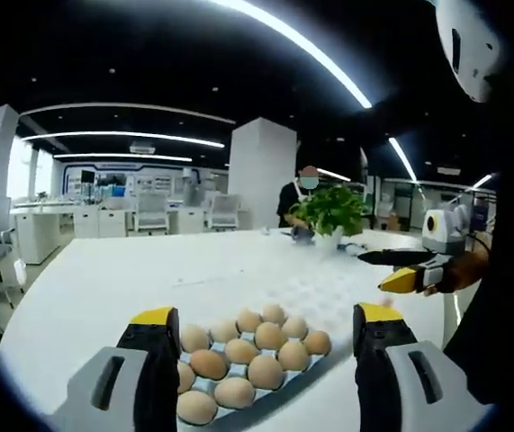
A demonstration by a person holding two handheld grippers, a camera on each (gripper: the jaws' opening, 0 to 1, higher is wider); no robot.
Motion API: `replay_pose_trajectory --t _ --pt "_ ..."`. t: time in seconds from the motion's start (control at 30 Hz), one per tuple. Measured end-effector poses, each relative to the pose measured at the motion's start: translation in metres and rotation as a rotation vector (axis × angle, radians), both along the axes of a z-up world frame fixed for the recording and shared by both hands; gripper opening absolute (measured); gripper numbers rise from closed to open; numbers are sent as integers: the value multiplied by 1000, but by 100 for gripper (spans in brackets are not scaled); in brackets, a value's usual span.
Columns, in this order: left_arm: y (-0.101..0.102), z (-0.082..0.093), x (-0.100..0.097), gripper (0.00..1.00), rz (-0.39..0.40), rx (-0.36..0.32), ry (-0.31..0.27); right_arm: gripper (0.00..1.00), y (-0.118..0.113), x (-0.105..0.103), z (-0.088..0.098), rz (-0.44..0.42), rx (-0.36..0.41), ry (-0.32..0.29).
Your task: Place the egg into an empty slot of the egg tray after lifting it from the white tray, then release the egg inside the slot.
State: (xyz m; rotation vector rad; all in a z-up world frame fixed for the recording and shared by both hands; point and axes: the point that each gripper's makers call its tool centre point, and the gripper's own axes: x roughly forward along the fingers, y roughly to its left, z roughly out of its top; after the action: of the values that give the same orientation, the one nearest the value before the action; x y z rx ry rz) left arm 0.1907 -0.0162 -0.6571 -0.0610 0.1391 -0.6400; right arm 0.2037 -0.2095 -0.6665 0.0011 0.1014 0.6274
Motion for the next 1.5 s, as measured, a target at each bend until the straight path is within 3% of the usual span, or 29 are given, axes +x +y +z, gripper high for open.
replay_pose_trajectory --t 0.77,1.5 --pt "5 -1 3 76 8 11 17 89 8 2 -10 29 -6 41" --pt "8 -2 1 76 -11 23 10 89 16 2 -11 46 -36 30"
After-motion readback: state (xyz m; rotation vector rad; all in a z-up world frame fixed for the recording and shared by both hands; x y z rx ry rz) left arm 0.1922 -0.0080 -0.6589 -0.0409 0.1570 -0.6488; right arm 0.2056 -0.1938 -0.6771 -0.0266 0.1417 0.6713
